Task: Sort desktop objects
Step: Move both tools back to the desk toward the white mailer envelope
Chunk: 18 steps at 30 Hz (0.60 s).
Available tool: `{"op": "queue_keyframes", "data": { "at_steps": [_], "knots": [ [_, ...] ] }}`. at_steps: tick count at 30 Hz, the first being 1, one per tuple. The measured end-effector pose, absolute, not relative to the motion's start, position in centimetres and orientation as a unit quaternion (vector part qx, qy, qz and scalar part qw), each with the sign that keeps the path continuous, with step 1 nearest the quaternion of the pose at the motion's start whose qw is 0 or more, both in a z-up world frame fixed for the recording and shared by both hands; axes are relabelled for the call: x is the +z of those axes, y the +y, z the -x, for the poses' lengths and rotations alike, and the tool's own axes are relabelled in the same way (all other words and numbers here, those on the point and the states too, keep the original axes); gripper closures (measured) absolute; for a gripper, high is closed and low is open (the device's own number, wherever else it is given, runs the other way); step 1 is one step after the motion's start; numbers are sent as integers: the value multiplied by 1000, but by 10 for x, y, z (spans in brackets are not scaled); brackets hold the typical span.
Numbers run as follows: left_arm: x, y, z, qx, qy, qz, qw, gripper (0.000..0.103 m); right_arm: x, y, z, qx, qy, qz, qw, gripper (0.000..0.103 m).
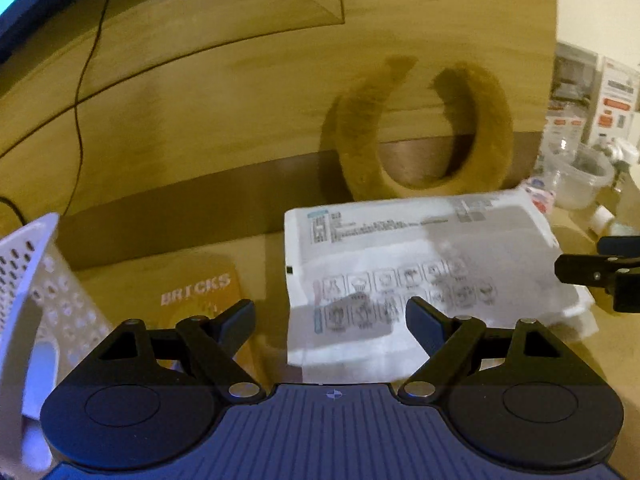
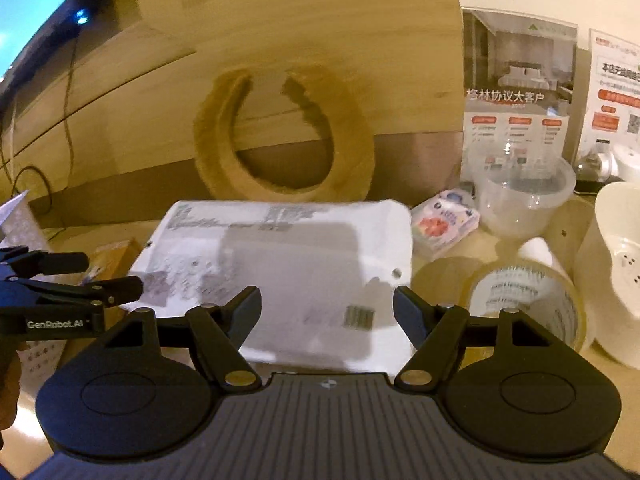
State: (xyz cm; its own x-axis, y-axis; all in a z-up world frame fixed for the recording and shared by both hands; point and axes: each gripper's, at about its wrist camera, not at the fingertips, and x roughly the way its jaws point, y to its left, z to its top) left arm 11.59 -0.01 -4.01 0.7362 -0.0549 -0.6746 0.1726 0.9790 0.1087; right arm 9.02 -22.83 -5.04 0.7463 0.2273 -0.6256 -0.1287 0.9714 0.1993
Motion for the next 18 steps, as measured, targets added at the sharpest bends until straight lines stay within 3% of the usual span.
{"op": "queue_keyframes", "data": {
  "at_steps": [11, 18],
  "knots": [
    [-58, 5, -156, -52, 379, -73, 921, 9, -74, -250, -124, 92, 366, -141, 915, 20],
    [-69, 13, -168, -61, 389, -36, 918, 3, -74, -246, -133, 101, 356, -140, 918, 10]
  ]
}}
